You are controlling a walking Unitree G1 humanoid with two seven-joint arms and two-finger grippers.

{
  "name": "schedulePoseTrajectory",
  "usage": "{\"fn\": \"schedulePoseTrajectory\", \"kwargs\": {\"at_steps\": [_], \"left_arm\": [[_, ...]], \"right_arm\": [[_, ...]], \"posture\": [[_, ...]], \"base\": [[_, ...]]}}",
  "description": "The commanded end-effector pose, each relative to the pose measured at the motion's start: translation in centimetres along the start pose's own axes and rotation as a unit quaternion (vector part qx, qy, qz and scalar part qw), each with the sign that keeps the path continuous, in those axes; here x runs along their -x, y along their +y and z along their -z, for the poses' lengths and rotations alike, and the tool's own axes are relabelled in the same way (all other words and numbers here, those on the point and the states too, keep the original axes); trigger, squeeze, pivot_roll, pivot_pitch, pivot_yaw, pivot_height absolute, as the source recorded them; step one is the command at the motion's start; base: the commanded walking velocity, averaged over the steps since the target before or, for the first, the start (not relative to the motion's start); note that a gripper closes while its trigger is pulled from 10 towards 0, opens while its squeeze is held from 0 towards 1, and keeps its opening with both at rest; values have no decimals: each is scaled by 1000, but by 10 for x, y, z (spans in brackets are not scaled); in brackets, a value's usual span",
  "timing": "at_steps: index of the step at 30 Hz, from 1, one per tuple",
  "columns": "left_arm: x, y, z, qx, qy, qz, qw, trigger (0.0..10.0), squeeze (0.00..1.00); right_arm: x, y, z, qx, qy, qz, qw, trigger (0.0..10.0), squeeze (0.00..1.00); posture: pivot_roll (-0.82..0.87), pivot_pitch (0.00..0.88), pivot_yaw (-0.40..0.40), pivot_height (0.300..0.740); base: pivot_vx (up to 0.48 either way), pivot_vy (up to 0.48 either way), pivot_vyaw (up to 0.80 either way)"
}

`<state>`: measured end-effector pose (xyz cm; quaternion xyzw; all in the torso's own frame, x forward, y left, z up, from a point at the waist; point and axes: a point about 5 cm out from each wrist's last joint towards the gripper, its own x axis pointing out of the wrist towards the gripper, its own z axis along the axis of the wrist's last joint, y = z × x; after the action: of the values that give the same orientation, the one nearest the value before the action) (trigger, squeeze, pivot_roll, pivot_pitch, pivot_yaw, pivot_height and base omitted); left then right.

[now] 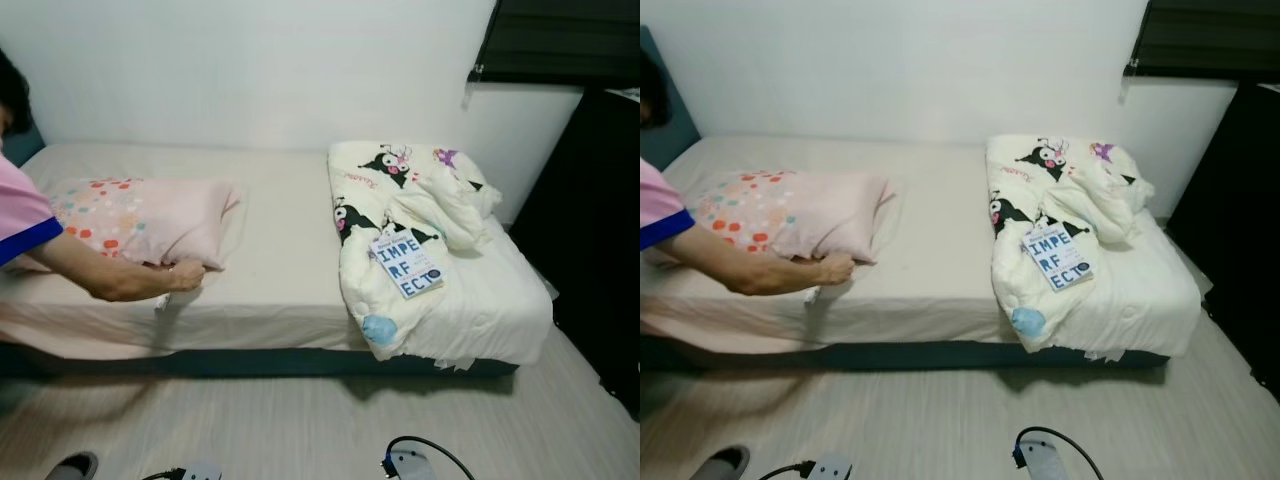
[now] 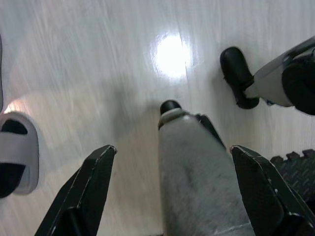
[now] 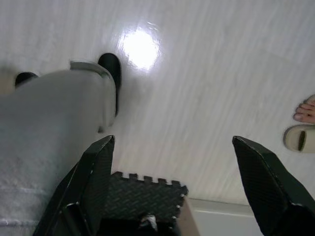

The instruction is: Clean up the room

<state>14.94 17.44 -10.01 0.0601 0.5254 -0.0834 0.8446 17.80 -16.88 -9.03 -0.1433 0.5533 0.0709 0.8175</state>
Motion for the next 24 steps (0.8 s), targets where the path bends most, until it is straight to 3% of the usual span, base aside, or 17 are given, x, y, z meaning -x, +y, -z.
{"fn": "schedulePoseTrajectory", "kwargs": {"at_steps": [1,24], "left_arm": [[1,2,4,-7,6,-6,1000,10000,0],[1,3,4,-16,5,-9,1000,10000,0]], "right_arm": [[0,4,-1,-7,-3,-9,1000,10000,0],[0,5,-1,2,-3,-9,1000,10000,0]], "posture": [[-60,43,-15,740],[-60,36,-11,740]], "base": [[0,0,0],[0,0,0]]}}
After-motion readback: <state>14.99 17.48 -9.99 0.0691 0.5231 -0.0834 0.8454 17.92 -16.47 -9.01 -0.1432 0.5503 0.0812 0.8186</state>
